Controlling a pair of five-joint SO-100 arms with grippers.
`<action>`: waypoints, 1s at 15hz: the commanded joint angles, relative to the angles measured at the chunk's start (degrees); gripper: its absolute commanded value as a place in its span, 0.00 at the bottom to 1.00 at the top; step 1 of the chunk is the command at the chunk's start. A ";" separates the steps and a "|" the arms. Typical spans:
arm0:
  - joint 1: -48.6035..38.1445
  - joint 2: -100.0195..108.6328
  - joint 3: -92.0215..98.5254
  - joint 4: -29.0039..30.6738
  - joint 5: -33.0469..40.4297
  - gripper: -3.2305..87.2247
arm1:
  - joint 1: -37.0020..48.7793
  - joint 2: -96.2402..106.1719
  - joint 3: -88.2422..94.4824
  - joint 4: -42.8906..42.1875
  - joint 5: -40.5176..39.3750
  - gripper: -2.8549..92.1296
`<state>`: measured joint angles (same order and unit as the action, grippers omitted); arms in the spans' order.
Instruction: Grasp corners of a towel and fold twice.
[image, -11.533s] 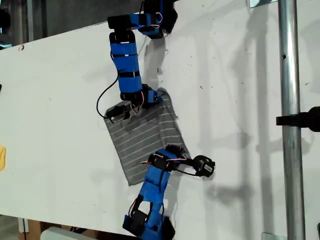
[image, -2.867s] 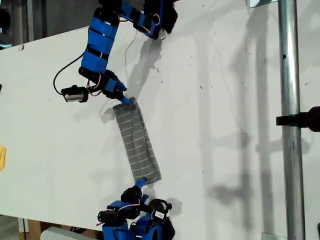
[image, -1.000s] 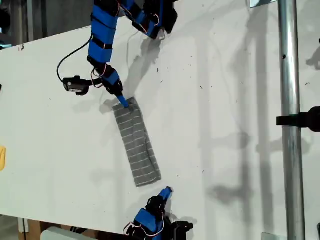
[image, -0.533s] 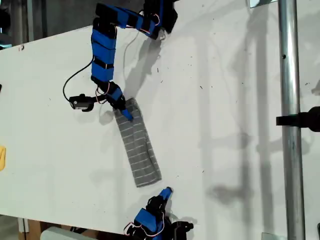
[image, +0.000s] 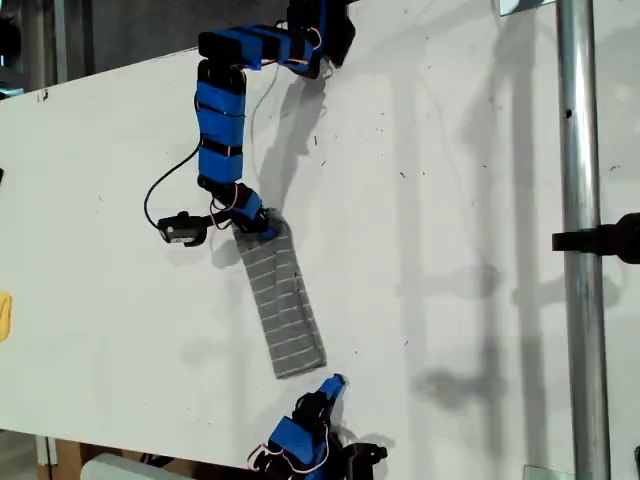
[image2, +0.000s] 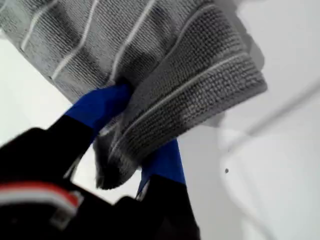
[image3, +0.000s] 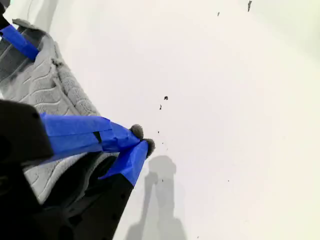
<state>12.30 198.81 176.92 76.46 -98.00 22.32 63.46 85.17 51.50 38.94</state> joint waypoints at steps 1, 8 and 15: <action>1.05 0.44 -0.18 0.88 -0.53 0.01 | 0.70 8.00 4.39 7.65 3.34 0.03; -0.62 0.44 -0.18 0.79 2.37 0.01 | -4.13 58.71 15.12 54.23 29.36 0.03; 0.26 0.44 -0.26 0.79 2.02 0.01 | -11.16 25.49 -2.29 36.65 25.66 0.03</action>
<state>12.30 198.81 176.92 76.64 -95.36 11.69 94.83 87.54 93.43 66.45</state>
